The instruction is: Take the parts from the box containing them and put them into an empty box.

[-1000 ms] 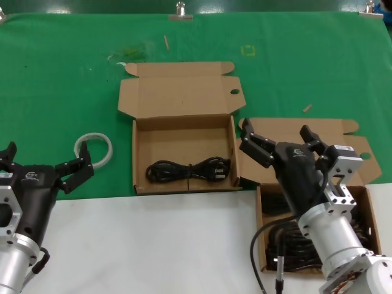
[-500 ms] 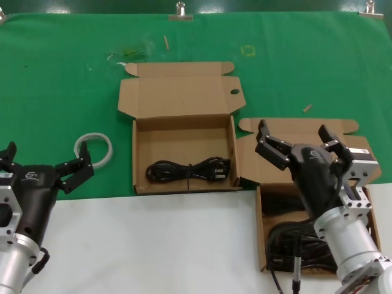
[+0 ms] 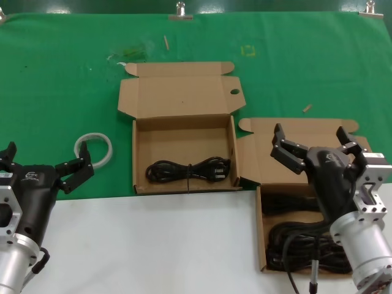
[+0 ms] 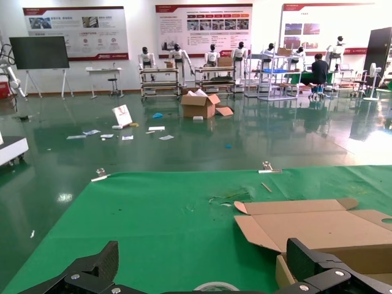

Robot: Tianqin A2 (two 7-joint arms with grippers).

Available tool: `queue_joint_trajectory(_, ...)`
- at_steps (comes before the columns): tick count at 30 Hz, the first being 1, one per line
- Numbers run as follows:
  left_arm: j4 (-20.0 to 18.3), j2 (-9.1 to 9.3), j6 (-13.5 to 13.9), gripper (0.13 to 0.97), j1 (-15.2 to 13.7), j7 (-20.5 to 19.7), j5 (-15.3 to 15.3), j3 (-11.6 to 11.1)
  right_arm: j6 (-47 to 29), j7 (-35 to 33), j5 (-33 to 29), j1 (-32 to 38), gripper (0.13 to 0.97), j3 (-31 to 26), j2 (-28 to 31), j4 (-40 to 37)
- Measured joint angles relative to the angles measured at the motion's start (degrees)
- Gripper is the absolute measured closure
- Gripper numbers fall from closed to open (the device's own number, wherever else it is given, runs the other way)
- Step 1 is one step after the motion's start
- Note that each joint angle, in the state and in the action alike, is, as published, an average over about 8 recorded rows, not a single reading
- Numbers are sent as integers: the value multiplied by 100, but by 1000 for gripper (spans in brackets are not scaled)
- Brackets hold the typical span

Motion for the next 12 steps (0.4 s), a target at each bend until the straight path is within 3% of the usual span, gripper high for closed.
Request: queue_joint_trajectory(12,0,0,0,132,0,0,-1,0,-145,134,-426,-122,129,285,0,38)
